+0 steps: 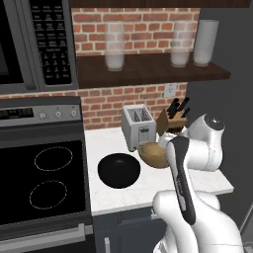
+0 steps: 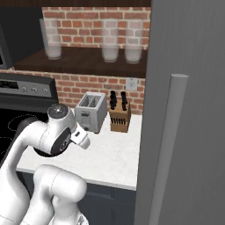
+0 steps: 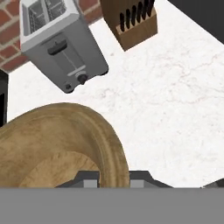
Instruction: Pick up the bowls on the counter and stack them on top of one another in the open cabinet. Place the smaller bowl on top of the larger bowl.
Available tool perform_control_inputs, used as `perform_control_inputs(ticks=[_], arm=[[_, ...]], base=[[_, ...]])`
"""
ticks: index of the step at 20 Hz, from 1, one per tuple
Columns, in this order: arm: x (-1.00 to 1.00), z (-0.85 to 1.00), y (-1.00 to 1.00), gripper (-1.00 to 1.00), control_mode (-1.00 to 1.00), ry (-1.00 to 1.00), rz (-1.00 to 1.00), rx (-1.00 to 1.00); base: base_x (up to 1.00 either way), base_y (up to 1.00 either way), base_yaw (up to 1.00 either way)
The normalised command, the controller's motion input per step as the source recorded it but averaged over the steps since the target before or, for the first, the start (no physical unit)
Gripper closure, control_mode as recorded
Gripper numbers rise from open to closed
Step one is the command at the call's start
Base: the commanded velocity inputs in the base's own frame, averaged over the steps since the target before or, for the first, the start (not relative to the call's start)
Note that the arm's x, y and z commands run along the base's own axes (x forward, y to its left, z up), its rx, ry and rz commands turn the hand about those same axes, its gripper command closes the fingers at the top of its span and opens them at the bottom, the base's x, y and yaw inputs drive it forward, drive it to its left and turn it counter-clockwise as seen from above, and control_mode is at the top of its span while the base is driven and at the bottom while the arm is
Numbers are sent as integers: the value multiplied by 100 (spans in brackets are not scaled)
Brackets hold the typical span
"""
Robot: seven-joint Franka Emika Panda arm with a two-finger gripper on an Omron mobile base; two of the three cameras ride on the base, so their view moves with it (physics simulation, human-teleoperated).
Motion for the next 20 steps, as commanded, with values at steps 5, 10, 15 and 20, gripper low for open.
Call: perform_control_inputs(ticks=[5, 10, 15, 20], arm=[[15, 42, 84, 100, -100, 12, 0, -4], [25, 0, 70, 100, -100, 9, -1, -17], [21, -24, 46, 100, -100, 0, -3, -18], [10, -38, 5, 100, -100, -1, 0, -5]], base=[[0, 0, 0], [0, 0, 0], [0, 0, 0], [0, 0, 0]])
